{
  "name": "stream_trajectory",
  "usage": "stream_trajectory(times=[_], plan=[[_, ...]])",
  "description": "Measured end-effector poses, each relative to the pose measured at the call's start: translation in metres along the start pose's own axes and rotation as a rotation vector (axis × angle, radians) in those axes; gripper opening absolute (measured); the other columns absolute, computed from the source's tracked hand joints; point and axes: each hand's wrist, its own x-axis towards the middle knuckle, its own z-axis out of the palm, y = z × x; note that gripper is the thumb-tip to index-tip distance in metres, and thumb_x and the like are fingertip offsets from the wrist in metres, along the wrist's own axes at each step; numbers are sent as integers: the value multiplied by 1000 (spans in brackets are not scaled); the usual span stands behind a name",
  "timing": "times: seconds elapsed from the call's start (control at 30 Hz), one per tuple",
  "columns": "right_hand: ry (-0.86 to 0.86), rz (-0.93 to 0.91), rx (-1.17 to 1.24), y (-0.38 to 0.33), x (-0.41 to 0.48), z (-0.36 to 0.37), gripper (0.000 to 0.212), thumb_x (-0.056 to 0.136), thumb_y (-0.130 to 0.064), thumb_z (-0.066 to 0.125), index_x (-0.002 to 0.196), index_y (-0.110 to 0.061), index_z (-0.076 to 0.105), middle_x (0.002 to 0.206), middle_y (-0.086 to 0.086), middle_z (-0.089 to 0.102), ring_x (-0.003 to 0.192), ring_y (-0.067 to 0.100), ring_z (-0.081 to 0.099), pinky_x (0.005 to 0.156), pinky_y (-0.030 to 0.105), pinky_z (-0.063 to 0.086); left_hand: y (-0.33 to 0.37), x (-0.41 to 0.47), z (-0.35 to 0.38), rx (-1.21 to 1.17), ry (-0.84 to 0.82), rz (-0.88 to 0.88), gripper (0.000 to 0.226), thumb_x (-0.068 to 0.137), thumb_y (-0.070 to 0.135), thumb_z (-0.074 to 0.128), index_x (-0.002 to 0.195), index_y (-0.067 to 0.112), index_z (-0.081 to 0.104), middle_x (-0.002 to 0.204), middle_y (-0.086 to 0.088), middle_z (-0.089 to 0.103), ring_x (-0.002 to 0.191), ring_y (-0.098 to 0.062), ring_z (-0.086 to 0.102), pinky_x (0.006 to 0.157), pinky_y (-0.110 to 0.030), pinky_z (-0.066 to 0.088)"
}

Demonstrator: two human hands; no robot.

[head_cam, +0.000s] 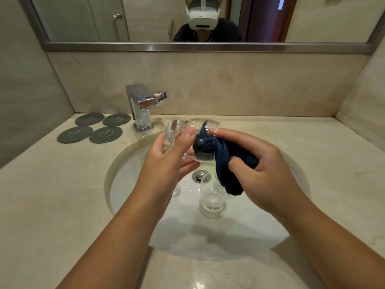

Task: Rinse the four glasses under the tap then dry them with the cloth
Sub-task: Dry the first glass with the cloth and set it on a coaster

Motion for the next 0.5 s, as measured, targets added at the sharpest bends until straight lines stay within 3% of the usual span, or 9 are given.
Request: stream_trajectory(times=[0.1, 0.2, 0.33, 0.4, 0.5], plan=[[-28, 3, -111, 0, 1, -3, 64, 81, -8, 48, 129, -43, 73, 127, -20, 71, 129, 1, 60, 103, 13, 45, -1, 0, 0, 38, -22, 29, 53, 82, 53, 86, 126, 28, 69, 109, -3, 82, 98, -23, 81, 86, -33, 63], [-173, 10, -221, -4, 1, -7, 76, 76, -16, 51, 144, -49, 60, 137, -33, 63, 134, 1, 52, 110, 17, 40, -3, 1, -3, 83, -35, 90, 51, 81, 51, 81, 125, 27, 69, 108, 0, 82, 98, -21, 80, 82, -29, 62], [-330, 11, -277, -7, -1, -9, 87, 75, -10, 63, 155, -42, 50, 150, -30, 55, 140, -3, 50, 116, 25, 41, -5, 0, -4, 152, -86, 148, 56, 82, 46, 81, 129, 21, 66, 112, -4, 82, 102, -23, 80, 86, -33, 66], [-350, 22, -259, -7, -1, -9, 85, 78, 0, 68, 153, -40, 54, 142, -29, 62, 131, -4, 58, 106, 20, 47, -4, -1, -4, 162, -105, 160, 53, 84, 45, 84, 128, 20, 66, 109, -3, 82, 100, -21, 81, 81, -29, 65], [-358, 134, -166, -9, 1, -9, 78, 83, 7, 66, 143, -42, 63, 104, -23, 74, 81, -1, 68, 71, 12, 49, -6, -1, -4, 224, -126, 177, 43, 84, 49, 80, 119, 26, 70, 105, 0, 82, 98, -18, 80, 78, -26, 62]])
